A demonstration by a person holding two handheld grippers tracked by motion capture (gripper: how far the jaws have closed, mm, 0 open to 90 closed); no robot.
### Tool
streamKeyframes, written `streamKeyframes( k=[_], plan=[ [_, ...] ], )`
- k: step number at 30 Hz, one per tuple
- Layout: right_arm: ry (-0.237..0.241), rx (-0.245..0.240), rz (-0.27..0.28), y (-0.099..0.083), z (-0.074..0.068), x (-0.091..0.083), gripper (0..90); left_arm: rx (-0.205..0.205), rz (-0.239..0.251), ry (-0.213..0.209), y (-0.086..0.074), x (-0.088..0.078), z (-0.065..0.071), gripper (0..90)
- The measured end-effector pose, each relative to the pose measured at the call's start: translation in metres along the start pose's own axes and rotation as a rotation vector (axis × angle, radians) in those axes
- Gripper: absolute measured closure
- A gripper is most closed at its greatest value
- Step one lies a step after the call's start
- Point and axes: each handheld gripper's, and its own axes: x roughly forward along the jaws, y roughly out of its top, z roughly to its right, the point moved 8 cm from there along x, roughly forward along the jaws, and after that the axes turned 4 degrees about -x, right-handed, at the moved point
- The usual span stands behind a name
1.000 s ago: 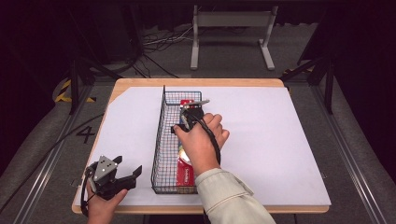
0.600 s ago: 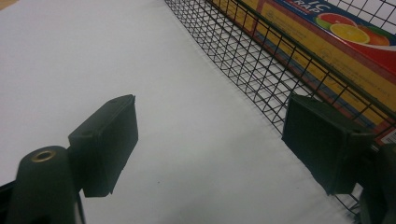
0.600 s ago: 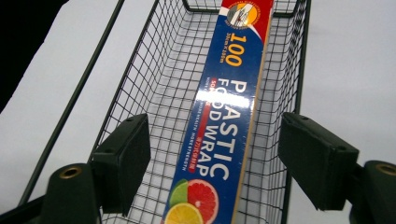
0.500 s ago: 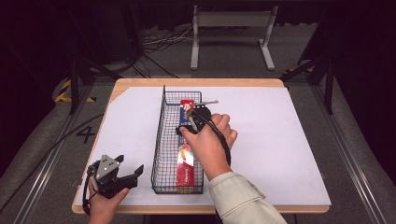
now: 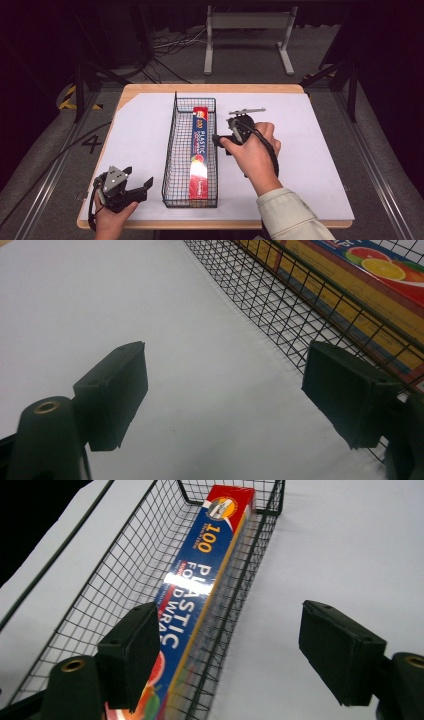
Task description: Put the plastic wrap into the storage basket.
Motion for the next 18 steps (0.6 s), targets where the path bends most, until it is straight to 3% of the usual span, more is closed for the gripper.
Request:
streamKeyframes(
  k=[4,10,15,18],
  plan=[
    [0.042,-0.06,0.018,-0.009,0.025,-0.007,25.0,-0.001,0.001,0.0,0.0,0.001,0.0,18.7],
    [0.043,-0.065,0.047,-0.015,0.052,-0.017,24.6,0.004,-0.003,0.001,0.0,0.004,0.0,18.7],
    [0.031,-0.118,0.069,-0.017,0.076,-0.026,22.1,0.008,-0.004,-0.001,0.001,0.004,0.001,18.7],
    [0.027,-0.121,0.084,-0.02,0.089,-0.031,21.6,0.01,-0.006,0.004,0.0,0.004,0.001,18.8]
  ],
)
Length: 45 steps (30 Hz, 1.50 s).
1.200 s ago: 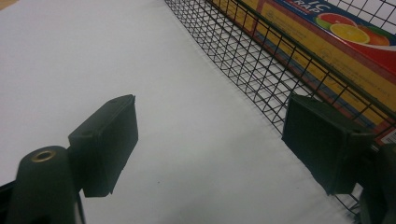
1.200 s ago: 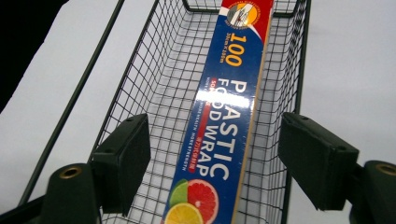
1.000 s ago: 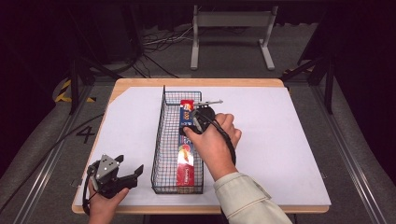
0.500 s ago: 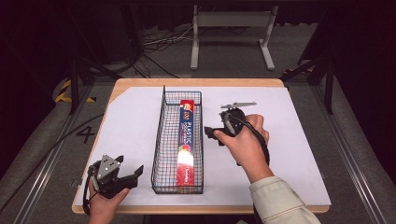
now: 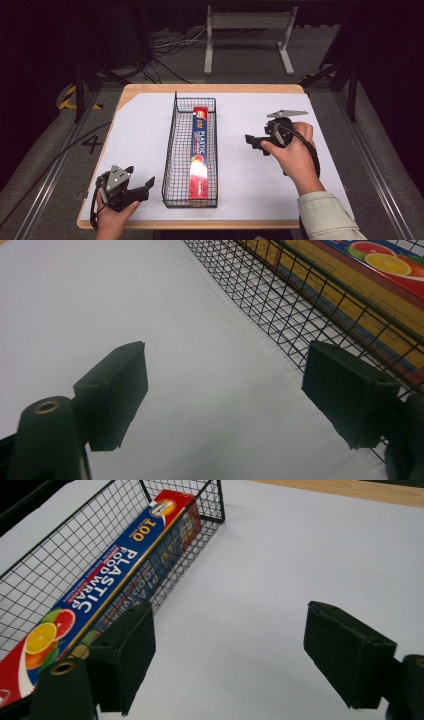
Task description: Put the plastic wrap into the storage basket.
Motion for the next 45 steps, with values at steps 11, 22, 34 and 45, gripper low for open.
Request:
streamKeyframes(
  k=[11,22,34,45],
  plan=[
    [-0.031,-0.048,0.028,-0.023,0.037,-0.013,19.1,-0.006,0.012,0.018,-0.006,-0.009,-0.006,18.9],
    [-0.044,-0.086,0.1,-0.048,0.07,-0.022,17.2,0.019,0.028,-0.018,-0.01,-0.013,-0.003,18.5],
    [0.008,-0.153,0.11,-0.09,0.077,-0.019,18.1,0.018,0.019,-0.015,-0.009,-0.008,-0.003,18.6],
    [0.018,-0.15,0.102,-0.118,0.076,-0.014,16.6,0.007,0.011,-0.011,-0.011,-0.006,-0.006,18.6]
  ],
)
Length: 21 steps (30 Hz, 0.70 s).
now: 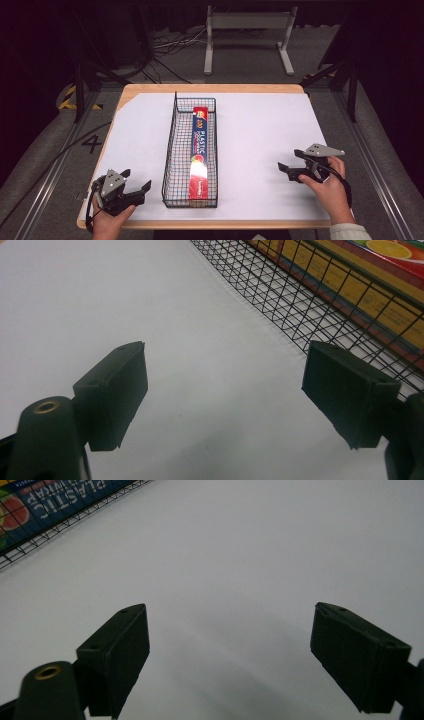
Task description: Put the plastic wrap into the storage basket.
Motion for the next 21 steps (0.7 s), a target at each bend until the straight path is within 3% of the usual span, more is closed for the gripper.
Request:
streamKeyframes(
  k=[4,11,21],
  plan=[
    [0.002,0.014,0.016,-0.005,-0.003,-0.001,13.8,-0.009,0.003,0.001,0.0,-0.001,-0.001,18.6],
    [0.009,0.005,-0.002,-0.024,-0.008,0.0,14.3,-0.001,0.001,0.0,0.0,0.001,0.001,18.6],
    [0.003,-0.011,-0.031,-0.026,-0.01,0.003,13.6,0.011,-0.009,0.003,-0.001,0.003,0.002,18.6]
  ],
)
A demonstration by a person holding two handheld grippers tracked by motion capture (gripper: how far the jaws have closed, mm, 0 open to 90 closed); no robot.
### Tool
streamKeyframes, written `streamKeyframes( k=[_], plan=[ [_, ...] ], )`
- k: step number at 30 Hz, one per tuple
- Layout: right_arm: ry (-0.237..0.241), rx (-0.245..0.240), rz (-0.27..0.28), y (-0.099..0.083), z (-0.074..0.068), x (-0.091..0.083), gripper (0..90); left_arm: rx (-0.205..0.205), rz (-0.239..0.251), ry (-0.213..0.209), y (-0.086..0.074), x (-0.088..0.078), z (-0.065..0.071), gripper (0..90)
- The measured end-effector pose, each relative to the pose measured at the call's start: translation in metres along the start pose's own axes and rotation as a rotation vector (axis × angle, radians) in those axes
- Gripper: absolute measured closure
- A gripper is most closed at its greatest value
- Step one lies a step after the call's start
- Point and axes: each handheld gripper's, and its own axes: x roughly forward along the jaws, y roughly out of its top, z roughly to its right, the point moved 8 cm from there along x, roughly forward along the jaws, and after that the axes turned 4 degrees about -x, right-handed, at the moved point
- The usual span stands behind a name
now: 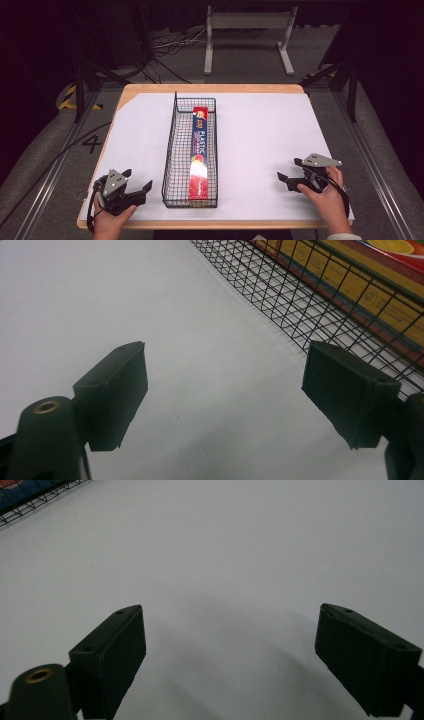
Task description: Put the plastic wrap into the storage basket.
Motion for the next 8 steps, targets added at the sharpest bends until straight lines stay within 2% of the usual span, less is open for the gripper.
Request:
streamKeyframes(
  k=[4,8],
  plan=[
    [-0.006,-0.013,-0.021,-0.0006,-0.0002,0.0021,13.3,-0.007,-0.005,0.004,-0.0004,0.0002,-0.0013,18.6],
    [-0.012,-0.006,-0.018,-0.0001,0.0003,0.0009,13.5,-0.006,-0.002,0.004,0.0004,0.0003,-0.0011,18.6]
  ],
)
